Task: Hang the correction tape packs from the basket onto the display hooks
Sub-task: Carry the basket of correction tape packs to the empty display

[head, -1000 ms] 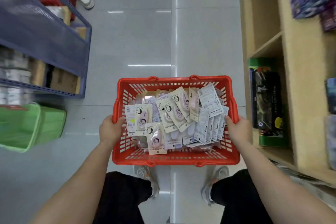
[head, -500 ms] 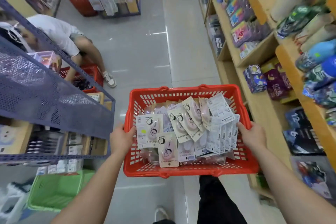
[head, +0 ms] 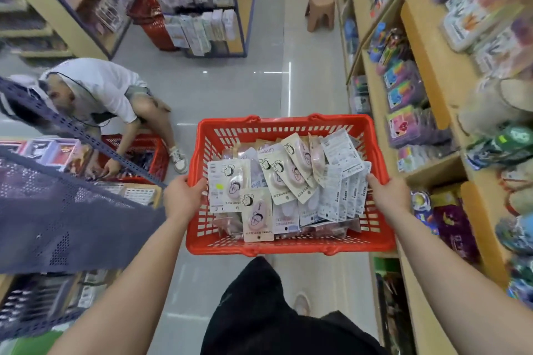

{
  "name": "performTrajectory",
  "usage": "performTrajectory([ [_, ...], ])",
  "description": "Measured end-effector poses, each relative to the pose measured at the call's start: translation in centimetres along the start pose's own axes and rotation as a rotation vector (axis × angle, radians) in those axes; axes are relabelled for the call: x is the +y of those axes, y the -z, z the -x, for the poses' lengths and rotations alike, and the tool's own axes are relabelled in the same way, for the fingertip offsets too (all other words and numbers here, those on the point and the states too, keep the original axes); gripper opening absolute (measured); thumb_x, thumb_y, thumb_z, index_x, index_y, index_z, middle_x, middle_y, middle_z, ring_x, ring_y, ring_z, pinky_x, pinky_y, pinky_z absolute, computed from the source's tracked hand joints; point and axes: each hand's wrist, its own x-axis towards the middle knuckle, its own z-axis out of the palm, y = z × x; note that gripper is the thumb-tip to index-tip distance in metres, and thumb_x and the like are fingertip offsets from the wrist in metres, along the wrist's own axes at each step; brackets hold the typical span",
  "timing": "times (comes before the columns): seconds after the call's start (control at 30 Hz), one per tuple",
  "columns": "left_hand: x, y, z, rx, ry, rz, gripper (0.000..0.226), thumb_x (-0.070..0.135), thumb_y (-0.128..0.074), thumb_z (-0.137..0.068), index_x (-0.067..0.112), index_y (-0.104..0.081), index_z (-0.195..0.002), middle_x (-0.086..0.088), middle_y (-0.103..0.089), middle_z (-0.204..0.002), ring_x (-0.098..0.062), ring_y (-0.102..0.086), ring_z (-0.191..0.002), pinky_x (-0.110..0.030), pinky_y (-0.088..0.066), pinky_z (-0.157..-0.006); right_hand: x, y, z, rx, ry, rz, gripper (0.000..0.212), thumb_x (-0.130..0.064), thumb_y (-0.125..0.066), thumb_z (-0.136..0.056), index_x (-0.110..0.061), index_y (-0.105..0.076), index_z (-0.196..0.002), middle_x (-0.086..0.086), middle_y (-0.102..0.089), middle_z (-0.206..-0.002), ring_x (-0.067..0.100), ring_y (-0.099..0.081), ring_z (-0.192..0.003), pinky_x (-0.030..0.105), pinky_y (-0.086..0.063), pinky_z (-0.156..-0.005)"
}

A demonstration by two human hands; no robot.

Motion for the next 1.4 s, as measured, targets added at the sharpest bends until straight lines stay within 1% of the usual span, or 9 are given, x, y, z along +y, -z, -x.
performTrajectory([
  [0.17,6.7,-3.3,-11.5,-0.002,0.001,0.009,0.031,0.035,-0.071,-0.094,0.007,-0.071,-0.107,-0.01,-0.075,-0.095,-0.023,-0.064,-0.071,-0.035,-0.052,-0.068,-7.5,-3.3,-11.2,0.001,0.03,0.015,0.014,-0.03,-0.064,-0.101,-0.016,-0.064,-0.101,0.006,-0.063,-0.081,0.024,-0.057,-0.069,0.031,-0.042,-0.069],
  [0.33,14.8,-5.0,-23.5,-0.035,0.019,0.051,0.029,0.033,-0.072,-0.093,0.006,-0.073,-0.102,-0.007,-0.073,-0.083,-0.022,-0.066,-0.067,-0.035,-0.052,-0.067,-16.3,-6.1,-22.2,0.036,0.007,0.02,0.019,-0.032,-0.068,-0.098,-0.013,-0.07,-0.1,0.003,-0.066,-0.077,0.03,-0.065,-0.076,0.039,-0.054,-0.076],
  [0.43,21.1,-5.7,-30.4,-0.066,0.026,0.071,0.017,0.025,-0.07,-0.094,0.007,-0.068,-0.093,0.002,-0.062,-0.066,-0.012,-0.059,-0.056,-0.026,-0.041,-0.053,-21.9,-6.6,-28.9,0.046,0.007,0.016,0.019,-0.031,-0.068,-0.098,-0.015,-0.065,-0.091,-0.003,-0.06,-0.067,0.027,-0.062,-0.069,0.034,-0.046,-0.066],
  [0.53,26.8,-7.2,-37.2,-0.084,0.02,0.085,0.019,0.027,-0.071,-0.091,0.009,-0.07,-0.097,-0.004,-0.069,-0.074,-0.019,-0.067,-0.062,-0.031,-0.052,-0.06,-26.4,-7.2,-35.8,0.03,0.006,-0.003,0.018,-0.03,-0.066,-0.1,-0.015,-0.063,-0.09,-0.002,-0.059,-0.067,0.017,-0.056,-0.06,0.027,-0.037,-0.054],
  [0.63,32.6,-9.4,-43.9,-0.092,0.014,0.093,0.013,0.028,-0.07,-0.093,0.017,-0.065,-0.095,-0.007,-0.072,-0.08,-0.026,-0.072,-0.067,-0.041,-0.061,-0.071,-30.1,-8.3,-44.0,0.044,-0.009,-0.008,0.02,-0.033,-0.067,-0.099,-0.014,-0.064,-0.091,-0.002,-0.06,-0.068,0.018,-0.057,-0.062,0.031,-0.039,-0.057],
  [0.93,51.6,-17.0,-63.3,-0.093,0.057,0.148,0.006,0.019,-0.069,-0.093,0.013,-0.068,-0.092,-0.007,-0.073,-0.071,-0.027,-0.073,-0.062,-0.039,-0.062,-0.064,-43.6,-9.6,-69.8,0.022,-0.02,-0.019,0.024,-0.038,-0.067,-0.097,-0.015,-0.073,-0.094,0.007,-0.072,-0.078,0.032,-0.07,-0.076,0.039,-0.055,-0.071],
  [1.1,61.1,-20.0,-73.6,-0.065,0.052,0.145,0.01,0.019,-0.07,-0.091,0.009,-0.072,-0.094,-0.001,-0.069,-0.063,-0.016,-0.067,-0.05,-0.027,-0.051,-0.051,-53.0,-9.2,-81.8,-0.012,0.017,0.008,0.021,-0.031,-0.065,-0.1,-0.013,-0.062,-0.09,0.005,-0.058,-0.075,0.027,-0.054,-0.075,0.033,-0.035,-0.068],
  [1.3,70.2,-25.3,-87.2,-0.052,0.034,0.175,0.008,0.014,-0.07,-0.092,0.005,-0.069,-0.09,-0.001,-0.065,-0.06,-0.002,-0.058,-0.034,-0.02,-0.043,-0.035,-61.3,-11.8,-97.0,-0.003,0.027,0.052,0.034,-0.032,-0.065,-0.1,-0.009,-0.059,-0.075,0.006,-0.059,-0.067,0.025,-0.053,-0.062,0.031,-0.035,-0.052],
  [1.4,74.4,-27.4,-94.8,-0.071,0.045,0.134,0.011,0.019,-0.072,-0.09,0.009,-0.074,-0.085,-0.003,-0.069,-0.058,-0.009,-0.064,-0.041,-0.027,-0.051,-0.046,-65.8,-13.4,-104.3,0.021,0.005,0.081,0.037,-0.032,-0.068,-0.098,-0.003,-0.064,-0.075,0.017,-0.066,-0.068,0.033,-0.062,-0.064,0.038,-0.045,-0.057],
])
